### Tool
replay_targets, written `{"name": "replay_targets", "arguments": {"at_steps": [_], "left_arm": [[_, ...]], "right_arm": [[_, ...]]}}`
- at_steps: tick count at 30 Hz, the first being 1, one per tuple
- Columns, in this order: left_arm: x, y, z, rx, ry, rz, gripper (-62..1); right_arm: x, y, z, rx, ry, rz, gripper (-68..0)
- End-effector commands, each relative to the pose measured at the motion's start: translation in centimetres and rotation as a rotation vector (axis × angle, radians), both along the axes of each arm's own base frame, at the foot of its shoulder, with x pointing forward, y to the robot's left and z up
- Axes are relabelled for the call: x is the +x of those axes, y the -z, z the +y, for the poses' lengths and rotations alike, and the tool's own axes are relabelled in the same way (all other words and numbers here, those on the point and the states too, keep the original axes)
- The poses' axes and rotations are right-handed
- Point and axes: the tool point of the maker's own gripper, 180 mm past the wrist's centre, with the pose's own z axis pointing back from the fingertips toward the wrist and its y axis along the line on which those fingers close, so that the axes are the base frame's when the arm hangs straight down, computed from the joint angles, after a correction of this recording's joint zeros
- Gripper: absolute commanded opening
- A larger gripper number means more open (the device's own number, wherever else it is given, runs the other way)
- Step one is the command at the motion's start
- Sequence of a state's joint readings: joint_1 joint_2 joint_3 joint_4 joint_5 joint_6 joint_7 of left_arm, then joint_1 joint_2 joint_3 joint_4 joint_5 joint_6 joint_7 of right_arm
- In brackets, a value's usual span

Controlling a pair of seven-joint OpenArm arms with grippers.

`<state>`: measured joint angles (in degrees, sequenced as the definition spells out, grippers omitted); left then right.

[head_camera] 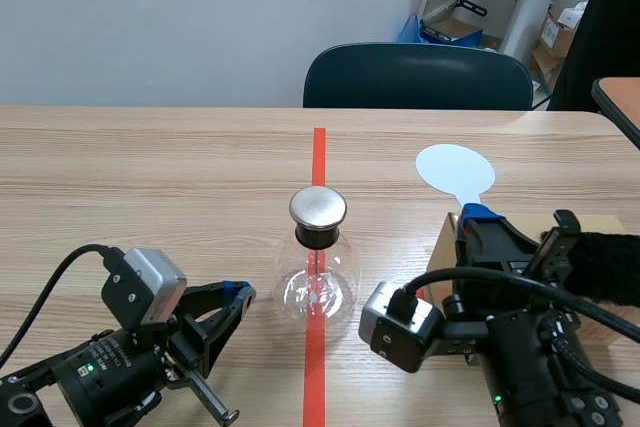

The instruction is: Do the electroscope experiment

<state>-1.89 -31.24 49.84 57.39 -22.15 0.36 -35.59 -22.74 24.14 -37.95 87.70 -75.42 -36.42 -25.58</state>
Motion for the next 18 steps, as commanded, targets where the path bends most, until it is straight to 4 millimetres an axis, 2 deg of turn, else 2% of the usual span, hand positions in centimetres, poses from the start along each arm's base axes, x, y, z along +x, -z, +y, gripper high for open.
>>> {"name": "replay_targets", "arguments": {"at_steps": [1, 13, 18], "left_arm": [[0.35, -1.14, -0.73, -0.035, 0.003, -0.029, -57.8], [0.35, -1.14, -0.73, -0.035, 0.003, -0.029, -57.8], [0.35, -1.14, -0.73, -0.035, 0.003, -0.029, -57.8]], "right_arm": [[0.56, -1.09, -0.24, 0.011, 0.007, -0.039, -66.5], [0.49, -1.12, 0.24, 0.01, -0.019, -0.041, -66.5], [0.44, -1.76, 0.22, 0.033, -0.02, -0.073, -66.4]]}}
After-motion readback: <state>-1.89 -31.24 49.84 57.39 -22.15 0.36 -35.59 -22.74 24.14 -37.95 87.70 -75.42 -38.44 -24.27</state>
